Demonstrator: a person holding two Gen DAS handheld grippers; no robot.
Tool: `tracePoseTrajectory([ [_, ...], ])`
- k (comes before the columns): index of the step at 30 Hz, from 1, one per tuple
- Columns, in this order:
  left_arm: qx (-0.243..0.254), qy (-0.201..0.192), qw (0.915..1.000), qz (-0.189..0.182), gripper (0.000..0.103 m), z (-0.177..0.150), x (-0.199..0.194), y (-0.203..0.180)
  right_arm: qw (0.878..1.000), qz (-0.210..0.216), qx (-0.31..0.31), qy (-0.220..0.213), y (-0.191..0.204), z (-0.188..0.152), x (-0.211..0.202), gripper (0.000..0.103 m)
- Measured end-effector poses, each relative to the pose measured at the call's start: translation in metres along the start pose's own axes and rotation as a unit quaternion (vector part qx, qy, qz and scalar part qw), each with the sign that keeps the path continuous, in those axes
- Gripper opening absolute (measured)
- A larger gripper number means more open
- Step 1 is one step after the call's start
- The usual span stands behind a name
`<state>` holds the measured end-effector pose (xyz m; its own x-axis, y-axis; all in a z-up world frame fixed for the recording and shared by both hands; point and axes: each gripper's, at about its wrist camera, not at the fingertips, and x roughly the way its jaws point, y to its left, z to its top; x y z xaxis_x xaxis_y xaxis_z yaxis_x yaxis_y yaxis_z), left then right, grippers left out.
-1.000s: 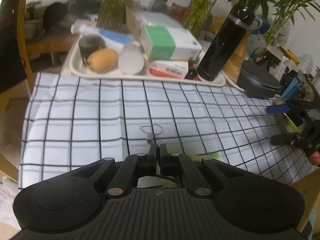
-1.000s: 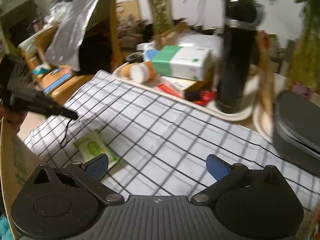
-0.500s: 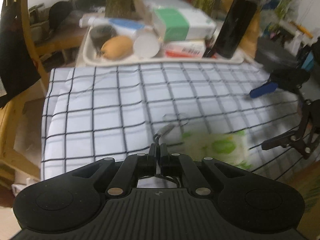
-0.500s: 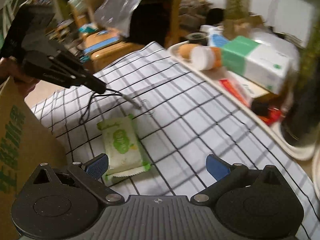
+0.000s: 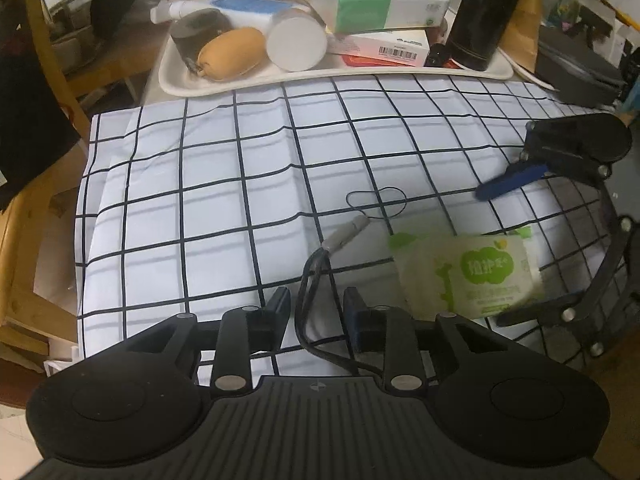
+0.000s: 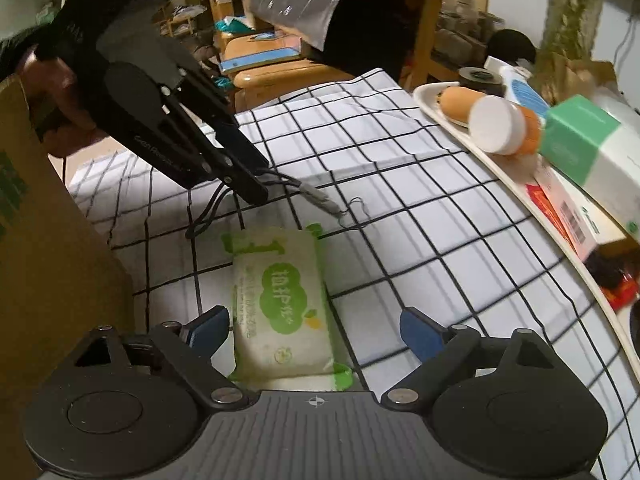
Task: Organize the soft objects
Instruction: 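Close the right gripper on the wet-wipe pack and lift it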
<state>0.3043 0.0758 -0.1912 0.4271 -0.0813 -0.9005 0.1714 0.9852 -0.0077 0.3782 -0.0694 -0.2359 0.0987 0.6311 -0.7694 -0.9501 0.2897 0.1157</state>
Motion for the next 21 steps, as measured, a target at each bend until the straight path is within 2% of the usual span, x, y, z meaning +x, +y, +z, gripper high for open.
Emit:
tracePoseTrajectory([
  [4,0.012,-0.009,0.9998,0.013,0.028,-0.002,0.001,-0.002,0.999,-0.015,-0.032,0.006,0.011,-0.001,0.007,0.08],
  [5,0.013,-0.011,0.9997,0.015,0.026,-0.002,0.001,-0.002,0.999,-0.015,-0.038,0.002,0.013,-0.001,0.006,0.075],
  [7,0.021,-0.015,0.9993,0.026,0.015,-0.003,0.001,-0.004,0.999,-0.009,-0.047,0.001,0.016,-0.001,0.005,0.06],
  [8,0.021,-0.015,0.9995,0.021,0.006,-0.003,0.001,-0.004,0.999,-0.006,-0.05,-0.001,0.017,-0.001,0.003,0.054],
  [10,0.011,-0.014,0.9998,0.012,0.004,-0.003,0.0,-0.002,0.998,-0.026,-0.061,-0.001,0.021,-0.001,0.002,0.054],
  [17,0.013,-0.026,0.9995,-0.01,0.003,-0.003,-0.009,-0.001,0.998,-0.048,-0.046,0.004,0.007,-0.006,-0.019,0.054],
  [21,0.026,-0.054,0.9982,-0.006,0.003,0.0,-0.022,-0.005,0.998,-0.061,-0.032,-0.002,0.0,-0.007,-0.039,0.054],
])
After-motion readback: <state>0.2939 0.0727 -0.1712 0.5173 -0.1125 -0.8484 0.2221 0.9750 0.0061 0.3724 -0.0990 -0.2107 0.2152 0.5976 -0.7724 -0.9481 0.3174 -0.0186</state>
